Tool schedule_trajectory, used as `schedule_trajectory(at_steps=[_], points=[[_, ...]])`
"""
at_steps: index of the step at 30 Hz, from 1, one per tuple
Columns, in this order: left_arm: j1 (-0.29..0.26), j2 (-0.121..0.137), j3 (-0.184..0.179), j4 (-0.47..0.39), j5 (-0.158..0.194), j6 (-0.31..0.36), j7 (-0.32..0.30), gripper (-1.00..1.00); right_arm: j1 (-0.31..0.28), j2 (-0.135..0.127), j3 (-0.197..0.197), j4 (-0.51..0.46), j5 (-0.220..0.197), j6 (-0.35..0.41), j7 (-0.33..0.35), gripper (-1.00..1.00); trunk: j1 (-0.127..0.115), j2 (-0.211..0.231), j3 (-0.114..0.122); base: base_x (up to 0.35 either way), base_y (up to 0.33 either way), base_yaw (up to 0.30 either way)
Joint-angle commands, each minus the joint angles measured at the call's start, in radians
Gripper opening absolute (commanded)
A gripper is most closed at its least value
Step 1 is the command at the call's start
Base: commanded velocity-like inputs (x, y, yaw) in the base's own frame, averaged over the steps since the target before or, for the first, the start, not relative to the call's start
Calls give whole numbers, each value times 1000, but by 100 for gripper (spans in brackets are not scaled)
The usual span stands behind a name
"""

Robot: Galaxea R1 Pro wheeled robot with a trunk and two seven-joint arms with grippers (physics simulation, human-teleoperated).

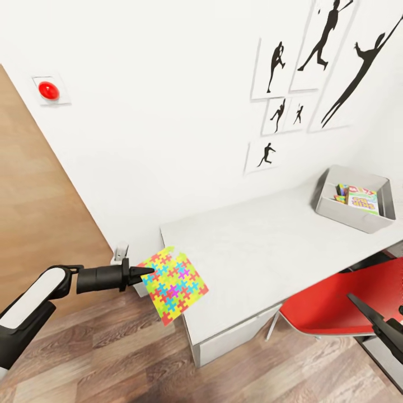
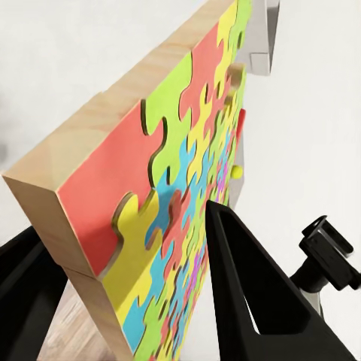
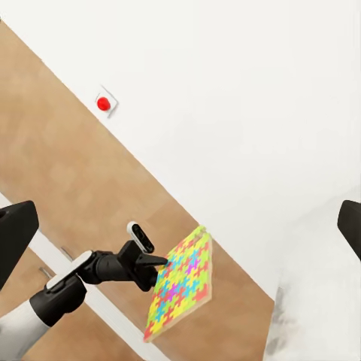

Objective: Put all the toys in the child's room - the three board games (two on the bed and one on the table), the two jigsaw puzzles on the table, and the tennis ball on the table - inside the toy box on the table in the child's room.

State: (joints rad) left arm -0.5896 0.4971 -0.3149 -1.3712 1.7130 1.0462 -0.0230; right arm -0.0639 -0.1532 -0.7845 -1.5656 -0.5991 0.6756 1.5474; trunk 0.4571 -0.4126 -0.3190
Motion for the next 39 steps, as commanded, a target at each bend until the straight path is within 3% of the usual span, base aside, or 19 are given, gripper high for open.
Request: schedule_trajectory(at_steps=[1,22,27,39], points=[[-1,2,-2,0,-1,1,-2,-100,-1,0,-1,0,-1,8,3,100,-3,6,3,0,0,-4],[-1,4,-4,0,2,1,-5,-100,2,0,-5,0,-1,-31,3,100,-7,13,40,0,0,0],[-1,4,-6,0,2,1,-65,-100,3,0,-5,1,0,-33,3,100,-7,13,48,0,0,0],[0,4,-6,0,1,1,-84,-100,3,0,-7,2,0,-33,3,100,-7,13,67,0,0,-43]])
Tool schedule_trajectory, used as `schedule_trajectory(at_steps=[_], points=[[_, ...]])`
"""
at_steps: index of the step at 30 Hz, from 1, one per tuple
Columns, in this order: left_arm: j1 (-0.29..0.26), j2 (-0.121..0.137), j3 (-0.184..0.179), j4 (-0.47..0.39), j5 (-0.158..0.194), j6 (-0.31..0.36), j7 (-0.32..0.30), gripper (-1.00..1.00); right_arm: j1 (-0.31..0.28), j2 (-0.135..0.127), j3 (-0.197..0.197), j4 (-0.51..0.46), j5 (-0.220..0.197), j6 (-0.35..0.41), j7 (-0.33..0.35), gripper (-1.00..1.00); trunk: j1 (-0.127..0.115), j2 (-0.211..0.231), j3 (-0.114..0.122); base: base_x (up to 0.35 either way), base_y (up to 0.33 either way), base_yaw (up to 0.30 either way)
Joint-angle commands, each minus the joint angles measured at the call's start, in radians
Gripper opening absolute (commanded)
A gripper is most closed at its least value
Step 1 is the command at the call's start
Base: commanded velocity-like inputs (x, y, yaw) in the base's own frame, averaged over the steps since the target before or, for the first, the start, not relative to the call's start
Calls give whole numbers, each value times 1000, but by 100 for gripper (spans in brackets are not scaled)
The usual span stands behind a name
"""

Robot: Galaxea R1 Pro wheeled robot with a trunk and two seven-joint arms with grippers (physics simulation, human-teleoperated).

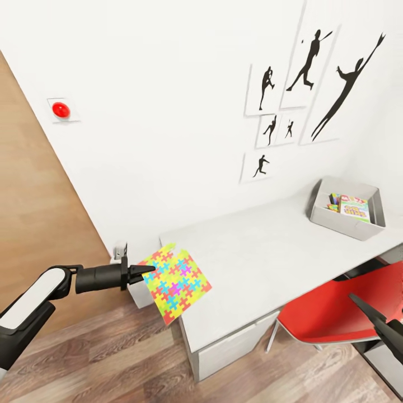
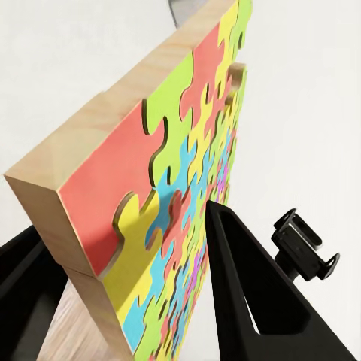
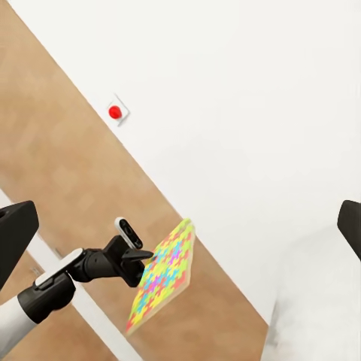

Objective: Put all the toys in the child's room - the three board games (two on the bed and one on the table), the two jigsaw puzzles on the table, and the tennis ball on the table - inside the toy box on the table in the child's room.

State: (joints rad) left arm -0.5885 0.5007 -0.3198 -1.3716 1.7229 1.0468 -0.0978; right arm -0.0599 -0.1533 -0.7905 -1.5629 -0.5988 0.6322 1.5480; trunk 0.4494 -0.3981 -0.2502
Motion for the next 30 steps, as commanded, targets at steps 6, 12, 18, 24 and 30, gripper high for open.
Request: schedule_trajectory(at_steps=[6,12,18,24,30], points=[[-1,1,-2,0,-9,0,-10,-100,0,0,-1,0,-1,12,3,100,1,-2,8,0,0,-86],[-1,1,-1,0,-9,0,-10,-100,0,0,-1,0,-2,12,3,100,1,-2,17,0,0,-100],[-1,1,-1,0,-9,0,-10,-100,0,0,-1,0,-2,13,3,100,1,-2,27,0,0,-105],[-1,1,-2,0,-9,0,-10,-100,0,0,-1,0,-2,14,3,100,1,-2,36,0,0,-129],[0,1,-2,0,-9,0,-10,-100,0,0,-1,0,-3,14,4,100,1,-2,46,0,0,-136]])
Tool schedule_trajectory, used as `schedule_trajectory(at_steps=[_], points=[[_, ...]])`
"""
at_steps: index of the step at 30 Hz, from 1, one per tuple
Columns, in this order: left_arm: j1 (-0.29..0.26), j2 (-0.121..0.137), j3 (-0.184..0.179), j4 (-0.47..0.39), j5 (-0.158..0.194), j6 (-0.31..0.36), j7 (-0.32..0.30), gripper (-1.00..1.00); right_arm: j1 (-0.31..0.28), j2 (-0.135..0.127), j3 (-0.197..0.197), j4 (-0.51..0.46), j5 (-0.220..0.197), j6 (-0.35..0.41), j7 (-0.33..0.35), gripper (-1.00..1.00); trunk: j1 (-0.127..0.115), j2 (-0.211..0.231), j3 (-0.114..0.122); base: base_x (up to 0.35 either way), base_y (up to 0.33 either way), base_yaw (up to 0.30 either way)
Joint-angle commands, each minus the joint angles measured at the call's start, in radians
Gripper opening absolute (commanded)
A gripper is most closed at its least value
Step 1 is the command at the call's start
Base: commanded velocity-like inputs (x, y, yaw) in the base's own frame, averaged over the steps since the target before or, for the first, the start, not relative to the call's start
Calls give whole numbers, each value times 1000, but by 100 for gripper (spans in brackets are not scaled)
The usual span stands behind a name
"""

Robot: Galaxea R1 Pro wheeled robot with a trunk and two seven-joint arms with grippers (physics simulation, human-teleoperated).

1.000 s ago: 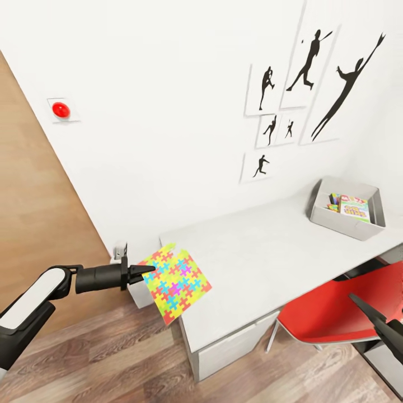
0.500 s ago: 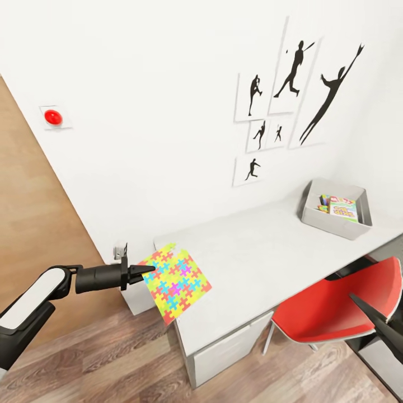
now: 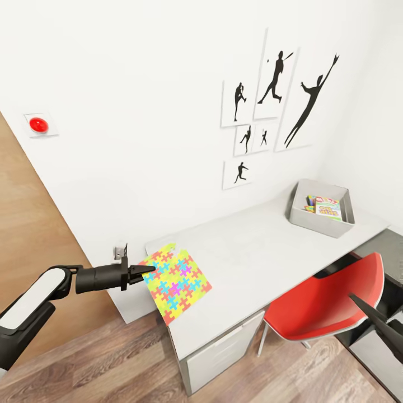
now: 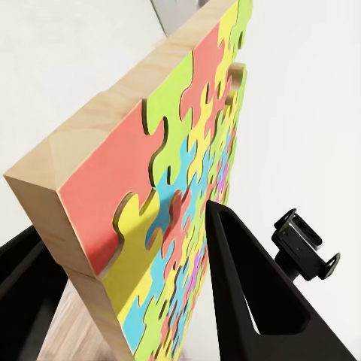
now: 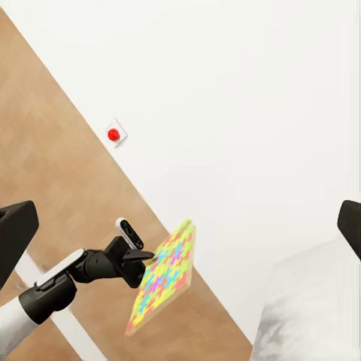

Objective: Put all the toys in the child's room - the three board games (two on the bed and one on the table), the two jigsaw puzzles on the table, and the tennis ball on the table - inside the toy box on the table in the child's room.

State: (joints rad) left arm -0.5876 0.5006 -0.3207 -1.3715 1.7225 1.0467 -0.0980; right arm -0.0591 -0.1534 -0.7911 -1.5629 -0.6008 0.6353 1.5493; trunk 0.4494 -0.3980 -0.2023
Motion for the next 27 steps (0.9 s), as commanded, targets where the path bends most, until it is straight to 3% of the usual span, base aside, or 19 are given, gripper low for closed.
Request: schedule_trajectory(at_steps=[1,27], points=[[-1,1,-1,0,-9,0,-9,-100,-1,0,0,0,-1,11,3,100,1,-2,0,0,0,-137],[0,-1,-3,-21,-9,0,-14,-100,-1,0,-2,0,0,10,3,100,1,-2,41,0,0,-137]])
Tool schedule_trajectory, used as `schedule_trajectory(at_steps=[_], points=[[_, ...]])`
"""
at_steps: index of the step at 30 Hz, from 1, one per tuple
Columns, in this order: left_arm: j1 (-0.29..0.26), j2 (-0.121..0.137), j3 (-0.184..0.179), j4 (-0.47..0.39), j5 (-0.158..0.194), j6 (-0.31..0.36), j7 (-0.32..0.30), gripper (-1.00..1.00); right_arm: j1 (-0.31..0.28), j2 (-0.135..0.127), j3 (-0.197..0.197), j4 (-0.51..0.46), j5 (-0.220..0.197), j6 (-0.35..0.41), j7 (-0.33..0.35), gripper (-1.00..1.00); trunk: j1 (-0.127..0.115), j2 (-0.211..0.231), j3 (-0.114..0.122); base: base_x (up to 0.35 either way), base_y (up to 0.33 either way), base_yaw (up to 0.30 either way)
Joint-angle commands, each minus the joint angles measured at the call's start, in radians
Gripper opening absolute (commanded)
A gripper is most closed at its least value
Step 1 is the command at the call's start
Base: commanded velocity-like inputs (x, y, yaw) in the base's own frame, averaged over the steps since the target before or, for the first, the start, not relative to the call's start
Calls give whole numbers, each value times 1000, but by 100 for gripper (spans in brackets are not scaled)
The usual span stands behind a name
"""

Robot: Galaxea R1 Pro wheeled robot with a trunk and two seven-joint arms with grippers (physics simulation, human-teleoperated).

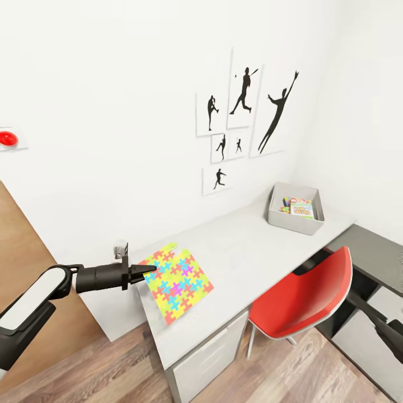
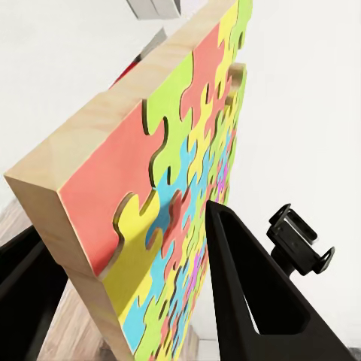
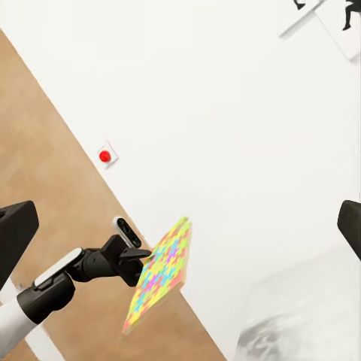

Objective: Put all the toys in the child's room - the three board games (two on the bed and one on the table), the two jigsaw puzzles on the table, and the tennis ball on the table - inside the toy box on the table in the child's room.

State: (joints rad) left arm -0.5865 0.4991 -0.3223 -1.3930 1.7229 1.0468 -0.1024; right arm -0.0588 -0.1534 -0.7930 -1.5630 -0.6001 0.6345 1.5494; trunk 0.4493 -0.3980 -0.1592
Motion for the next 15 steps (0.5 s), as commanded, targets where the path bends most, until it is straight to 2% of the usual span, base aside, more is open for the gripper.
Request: schedule_trajectory(at_steps=[1,15], points=[[-1,1,-1,0,-9,0,-10,-100,-1,0,-1,0,0,10,3,100,1,-2,0,0,0,-138],[-2,1,-21,-1,-9,0,-10,-100,-1,0,-5,0,5,8,0,100,1,-2,22,0,0,-138]])
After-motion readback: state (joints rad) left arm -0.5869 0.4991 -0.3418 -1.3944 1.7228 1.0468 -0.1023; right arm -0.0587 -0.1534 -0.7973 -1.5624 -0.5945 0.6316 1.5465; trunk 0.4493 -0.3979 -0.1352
